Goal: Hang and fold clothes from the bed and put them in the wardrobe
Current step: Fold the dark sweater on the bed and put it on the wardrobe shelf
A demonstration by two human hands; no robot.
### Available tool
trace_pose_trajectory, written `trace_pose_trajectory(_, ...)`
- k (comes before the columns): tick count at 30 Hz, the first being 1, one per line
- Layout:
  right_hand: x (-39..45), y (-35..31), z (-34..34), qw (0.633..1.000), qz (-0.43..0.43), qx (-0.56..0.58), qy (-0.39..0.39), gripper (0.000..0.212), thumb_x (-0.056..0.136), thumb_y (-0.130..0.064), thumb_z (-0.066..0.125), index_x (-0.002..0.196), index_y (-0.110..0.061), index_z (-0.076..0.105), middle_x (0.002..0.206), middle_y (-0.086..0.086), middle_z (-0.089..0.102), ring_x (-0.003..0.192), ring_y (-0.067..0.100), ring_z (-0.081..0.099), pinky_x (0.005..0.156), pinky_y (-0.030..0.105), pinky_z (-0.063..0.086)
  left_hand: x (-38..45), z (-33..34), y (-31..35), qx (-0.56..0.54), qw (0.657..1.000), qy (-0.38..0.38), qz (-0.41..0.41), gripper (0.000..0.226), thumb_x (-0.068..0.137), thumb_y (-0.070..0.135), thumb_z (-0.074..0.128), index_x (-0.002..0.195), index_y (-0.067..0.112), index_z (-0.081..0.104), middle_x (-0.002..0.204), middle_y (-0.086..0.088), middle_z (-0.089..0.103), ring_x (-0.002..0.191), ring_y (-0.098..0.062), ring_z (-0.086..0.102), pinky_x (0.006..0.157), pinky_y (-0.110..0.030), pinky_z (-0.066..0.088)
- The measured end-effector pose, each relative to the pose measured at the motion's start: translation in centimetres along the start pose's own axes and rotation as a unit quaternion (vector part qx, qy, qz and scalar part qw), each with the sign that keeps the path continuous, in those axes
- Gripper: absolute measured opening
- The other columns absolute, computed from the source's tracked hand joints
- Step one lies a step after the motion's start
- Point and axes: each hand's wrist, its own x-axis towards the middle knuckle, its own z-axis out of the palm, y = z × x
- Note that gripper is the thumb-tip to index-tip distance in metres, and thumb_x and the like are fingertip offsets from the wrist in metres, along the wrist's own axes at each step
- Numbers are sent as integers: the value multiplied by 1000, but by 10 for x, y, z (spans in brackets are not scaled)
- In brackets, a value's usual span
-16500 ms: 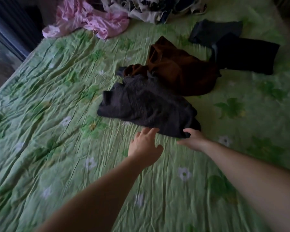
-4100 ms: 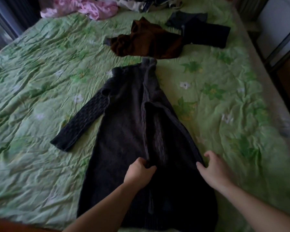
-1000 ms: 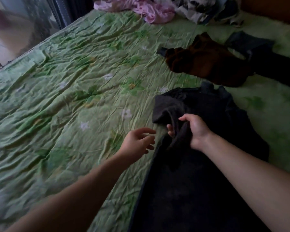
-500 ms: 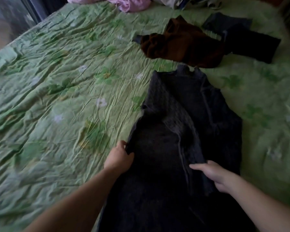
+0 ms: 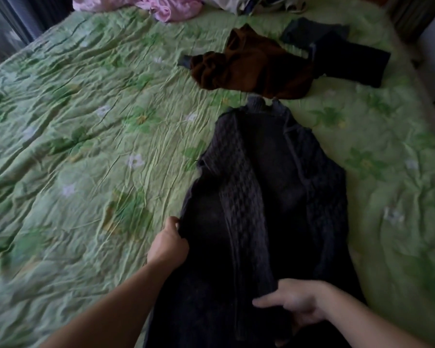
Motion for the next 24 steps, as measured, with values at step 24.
trace_pose_trajectory(24,-44,167,37,758,-169,-528,345,59,61,-80,54,102,-39,47,105,-19,44,96,4,47,77,24,43,-156,34,-78,-29,997,-21,-66,58,79,31,69,121,9,36,118,-20,61,107,-35,60,81,-35,46)
